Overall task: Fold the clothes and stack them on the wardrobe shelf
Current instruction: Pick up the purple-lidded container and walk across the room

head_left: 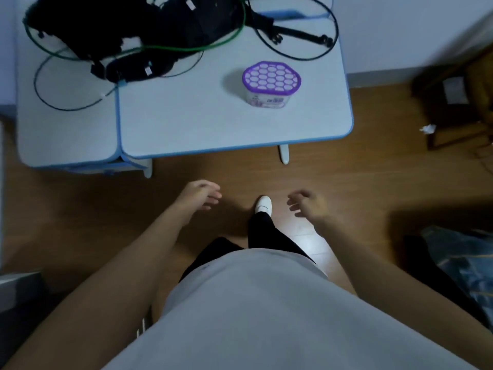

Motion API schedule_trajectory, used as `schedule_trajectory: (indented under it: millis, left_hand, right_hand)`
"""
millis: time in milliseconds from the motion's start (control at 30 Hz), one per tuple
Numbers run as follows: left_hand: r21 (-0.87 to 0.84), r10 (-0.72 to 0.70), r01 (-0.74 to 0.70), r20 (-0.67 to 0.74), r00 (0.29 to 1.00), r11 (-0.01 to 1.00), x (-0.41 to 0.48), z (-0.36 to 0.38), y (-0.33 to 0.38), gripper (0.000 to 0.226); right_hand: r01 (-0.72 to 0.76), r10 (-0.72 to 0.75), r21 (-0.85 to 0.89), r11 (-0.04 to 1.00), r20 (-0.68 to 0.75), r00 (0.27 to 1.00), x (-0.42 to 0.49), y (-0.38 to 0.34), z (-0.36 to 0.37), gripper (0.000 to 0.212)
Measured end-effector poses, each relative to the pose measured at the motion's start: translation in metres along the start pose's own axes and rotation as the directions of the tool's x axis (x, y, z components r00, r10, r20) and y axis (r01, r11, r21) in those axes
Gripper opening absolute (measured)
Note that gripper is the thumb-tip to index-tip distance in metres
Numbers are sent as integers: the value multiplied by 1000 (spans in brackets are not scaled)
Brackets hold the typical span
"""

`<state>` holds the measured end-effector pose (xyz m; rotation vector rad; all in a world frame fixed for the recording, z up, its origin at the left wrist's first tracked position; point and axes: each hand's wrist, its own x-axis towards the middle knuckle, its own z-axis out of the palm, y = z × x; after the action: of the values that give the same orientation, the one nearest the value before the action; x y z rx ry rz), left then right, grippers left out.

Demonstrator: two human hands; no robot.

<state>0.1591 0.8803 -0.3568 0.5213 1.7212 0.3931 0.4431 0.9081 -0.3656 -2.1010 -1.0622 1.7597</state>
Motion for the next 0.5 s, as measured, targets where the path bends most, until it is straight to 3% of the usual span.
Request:
schedule_trajectory:
  millis: [167, 233, 333, 433, 500]
  left_hand:
    - [113, -150, 156, -61, 987, 981, 27, -17, -2, 24]
    - [149, -173, 180, -63, 983, 972, 31, -21, 8, 23]
    - [119, -122, 127, -46, 991, 985, 47, -23, 42, 21]
    - [61, -25, 27, -28, 999, 998, 73, -23, 95, 18]
    - [-10, 51, -51, -6, 999, 999, 93, -21, 134, 17]
  right_hand:
    - [234, -212, 147, 961, -149, 966, 55, -119, -14, 13]
    - [255, -215, 182, 950, -214, 953, 75, -154, -19, 30]
    - [211, -163, 261, 942, -193, 967, 103, -191, -22, 50]
    - [147, -102, 342, 928, -146, 984, 131, -212, -18, 24]
    - [105, -55, 404, 909, -132, 990, 147, -220, -12, 22]
